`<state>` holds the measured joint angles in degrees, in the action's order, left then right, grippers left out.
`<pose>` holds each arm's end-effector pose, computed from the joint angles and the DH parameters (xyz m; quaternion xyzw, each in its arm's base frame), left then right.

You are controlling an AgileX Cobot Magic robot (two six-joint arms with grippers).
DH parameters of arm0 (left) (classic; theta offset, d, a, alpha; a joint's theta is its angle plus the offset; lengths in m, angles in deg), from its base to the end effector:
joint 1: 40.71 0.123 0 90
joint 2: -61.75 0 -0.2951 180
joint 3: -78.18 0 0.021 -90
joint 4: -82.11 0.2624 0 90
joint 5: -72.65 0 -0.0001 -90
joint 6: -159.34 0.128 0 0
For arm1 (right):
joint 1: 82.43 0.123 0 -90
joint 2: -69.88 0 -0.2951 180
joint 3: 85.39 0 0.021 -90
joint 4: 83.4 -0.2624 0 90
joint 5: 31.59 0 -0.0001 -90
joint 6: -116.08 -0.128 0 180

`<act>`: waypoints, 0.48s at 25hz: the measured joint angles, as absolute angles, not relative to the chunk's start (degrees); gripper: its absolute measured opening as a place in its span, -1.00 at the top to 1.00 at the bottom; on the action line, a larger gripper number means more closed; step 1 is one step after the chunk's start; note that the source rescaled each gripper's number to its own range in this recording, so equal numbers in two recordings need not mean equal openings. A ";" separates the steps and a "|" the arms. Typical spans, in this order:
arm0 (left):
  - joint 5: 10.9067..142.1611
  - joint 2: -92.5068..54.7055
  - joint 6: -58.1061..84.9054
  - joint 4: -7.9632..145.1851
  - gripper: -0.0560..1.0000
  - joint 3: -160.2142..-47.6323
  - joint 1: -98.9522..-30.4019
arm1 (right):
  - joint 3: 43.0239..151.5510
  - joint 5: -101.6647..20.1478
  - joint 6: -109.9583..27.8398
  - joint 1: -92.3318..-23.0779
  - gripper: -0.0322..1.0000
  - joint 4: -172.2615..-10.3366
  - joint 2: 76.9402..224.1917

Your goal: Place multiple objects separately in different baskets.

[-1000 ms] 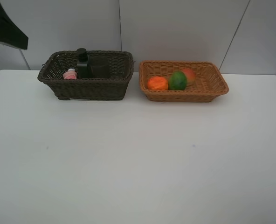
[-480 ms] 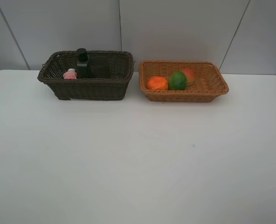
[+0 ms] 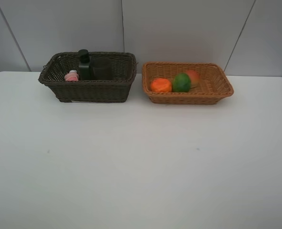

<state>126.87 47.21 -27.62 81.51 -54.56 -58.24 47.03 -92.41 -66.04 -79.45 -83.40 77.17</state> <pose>0.0480 -0.0163 0.2834 0.0778 0.8446 -0.1175 0.5166 0.0251 0.0013 0.2730 -0.0064 0.8466 0.0237 0.5317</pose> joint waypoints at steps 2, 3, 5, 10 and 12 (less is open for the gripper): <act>129.33 47.88 -25.84 81.18 -0.98 -55.02 -58.24 | 47.03 -92.41 -66.04 -79.45 -0.94 -83.40 77.17; 130.51 47.95 -24.52 81.18 -0.98 -55.07 -58.24 | 47.03 -92.41 -66.04 -79.45 -0.94 -83.40 77.17; 132.84 47.99 -21.01 81.18 -0.98 -55.07 -58.24 | 47.03 -92.41 -66.04 -79.45 -0.94 -83.40 77.17; 137.39 48.07 -18.25 81.24 -0.98 -55.07 -58.24 | 47.03 -92.41 -66.04 -79.45 -0.94 -83.40 77.17; 137.63 49.12 -18.83 82.11 -0.98 -55.07 -58.24 | 47.03 -92.41 -66.04 -79.45 -0.94 -83.40 77.17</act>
<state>137.63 49.12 -18.83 82.11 -55.07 -58.24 47.03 -92.41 -66.04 -79.45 -83.40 77.17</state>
